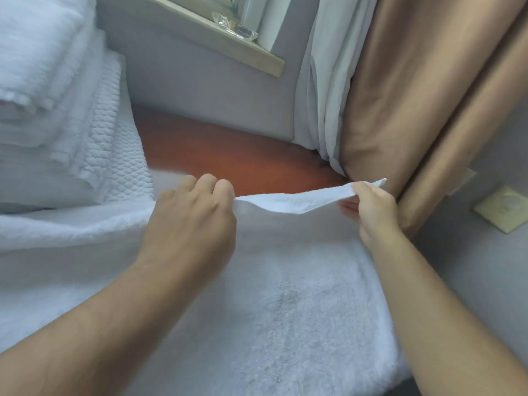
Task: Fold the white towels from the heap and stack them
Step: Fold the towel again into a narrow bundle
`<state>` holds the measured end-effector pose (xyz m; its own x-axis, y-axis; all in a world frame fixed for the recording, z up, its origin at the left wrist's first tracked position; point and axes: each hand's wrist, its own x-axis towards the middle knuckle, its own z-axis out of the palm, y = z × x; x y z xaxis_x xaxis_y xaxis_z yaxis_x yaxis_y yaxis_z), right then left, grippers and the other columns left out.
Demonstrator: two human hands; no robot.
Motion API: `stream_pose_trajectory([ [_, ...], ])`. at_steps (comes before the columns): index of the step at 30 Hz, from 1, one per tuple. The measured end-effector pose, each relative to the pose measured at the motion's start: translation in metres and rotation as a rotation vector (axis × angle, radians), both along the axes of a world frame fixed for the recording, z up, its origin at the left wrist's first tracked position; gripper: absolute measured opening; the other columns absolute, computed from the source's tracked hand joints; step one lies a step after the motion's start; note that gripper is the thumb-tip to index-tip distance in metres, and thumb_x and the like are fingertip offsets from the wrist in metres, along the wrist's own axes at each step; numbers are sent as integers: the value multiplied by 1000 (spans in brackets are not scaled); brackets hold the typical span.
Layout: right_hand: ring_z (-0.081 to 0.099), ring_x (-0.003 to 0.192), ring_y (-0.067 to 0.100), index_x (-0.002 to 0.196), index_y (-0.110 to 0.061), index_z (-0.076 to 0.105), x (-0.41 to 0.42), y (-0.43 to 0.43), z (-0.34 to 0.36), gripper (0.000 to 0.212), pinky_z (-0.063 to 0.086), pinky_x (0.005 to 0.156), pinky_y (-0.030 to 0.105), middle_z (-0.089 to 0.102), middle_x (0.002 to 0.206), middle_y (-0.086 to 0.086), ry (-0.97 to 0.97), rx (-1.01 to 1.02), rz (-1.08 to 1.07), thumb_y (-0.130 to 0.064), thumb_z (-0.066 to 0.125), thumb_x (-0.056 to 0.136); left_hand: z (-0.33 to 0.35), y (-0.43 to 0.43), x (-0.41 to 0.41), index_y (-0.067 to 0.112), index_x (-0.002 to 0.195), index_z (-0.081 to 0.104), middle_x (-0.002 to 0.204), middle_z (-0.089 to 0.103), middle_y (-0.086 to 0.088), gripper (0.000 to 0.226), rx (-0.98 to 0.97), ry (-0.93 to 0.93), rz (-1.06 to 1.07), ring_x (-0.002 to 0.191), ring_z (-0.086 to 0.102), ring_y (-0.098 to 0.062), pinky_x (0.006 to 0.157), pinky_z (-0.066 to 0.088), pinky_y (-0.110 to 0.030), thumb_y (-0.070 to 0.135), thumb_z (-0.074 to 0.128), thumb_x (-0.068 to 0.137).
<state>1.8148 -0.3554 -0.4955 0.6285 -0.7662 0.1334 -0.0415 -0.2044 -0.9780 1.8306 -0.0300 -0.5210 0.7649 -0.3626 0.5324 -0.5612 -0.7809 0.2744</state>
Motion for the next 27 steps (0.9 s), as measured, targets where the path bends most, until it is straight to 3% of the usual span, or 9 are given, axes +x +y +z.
stream_pose_trajectory([
  [2,70,58,17,87,-11,66,-28,-4,-12,18,57,54,29,69,66,6,5,99,-68,-21,58,75,4,1,-10,12,85,53,79,50,-7,12,-37,-8,-81,73,46,-31,61,39,-45,2,60,85],
  [4,70,65,20,92,-10,64,-48,-8,-28,18,57,60,32,68,73,6,16,127,-138,-15,55,77,8,2,-21,16,83,48,78,48,-3,10,-42,24,-135,73,48,-31,61,42,-45,10,53,90],
  [8,59,79,20,88,-15,56,-54,-4,-45,19,50,73,37,61,86,1,-45,-5,-308,-19,56,69,-1,-1,-27,24,87,43,85,52,5,13,61,202,-227,82,54,-23,67,47,-40,29,36,97],
  [13,50,63,13,76,-17,47,-44,-10,-48,25,38,57,31,55,73,-4,43,-240,-407,-38,60,78,-3,3,-22,37,116,46,103,60,13,36,270,318,-301,101,60,-16,74,50,-32,62,50,90],
  [16,44,57,15,71,-16,45,-35,-15,-47,21,38,54,27,48,65,-3,84,-221,-345,-28,60,79,-1,3,-19,47,119,53,98,61,13,31,255,293,-300,97,61,-15,67,46,-29,58,54,90],
  [19,54,69,20,74,-19,48,-26,-26,-29,20,50,63,28,54,77,6,163,-87,-143,-10,61,85,2,2,-21,50,111,58,91,62,12,21,234,274,-292,87,63,-16,61,48,-28,50,51,91],
  [21,67,73,24,80,-13,61,-30,-37,-13,5,54,64,33,68,81,8,163,-58,-134,-10,60,85,5,3,-23,50,108,59,89,62,12,20,217,267,-300,87,63,-16,63,51,-28,48,49,91],
  [23,70,61,20,82,-8,68,-46,-42,-9,17,51,53,29,72,69,1,163,-103,-207,-19,56,78,5,4,-26,51,108,59,89,62,13,21,188,266,-311,87,63,-15,65,53,-29,48,48,91],
  [27,33,44,10,55,-8,43,-85,-35,-41,31,31,50,31,40,46,-11,218,-304,-414,-29,53,75,2,2,-37,58,111,57,89,60,17,24,220,301,-377,87,60,-10,65,50,-27,57,50,88],
])
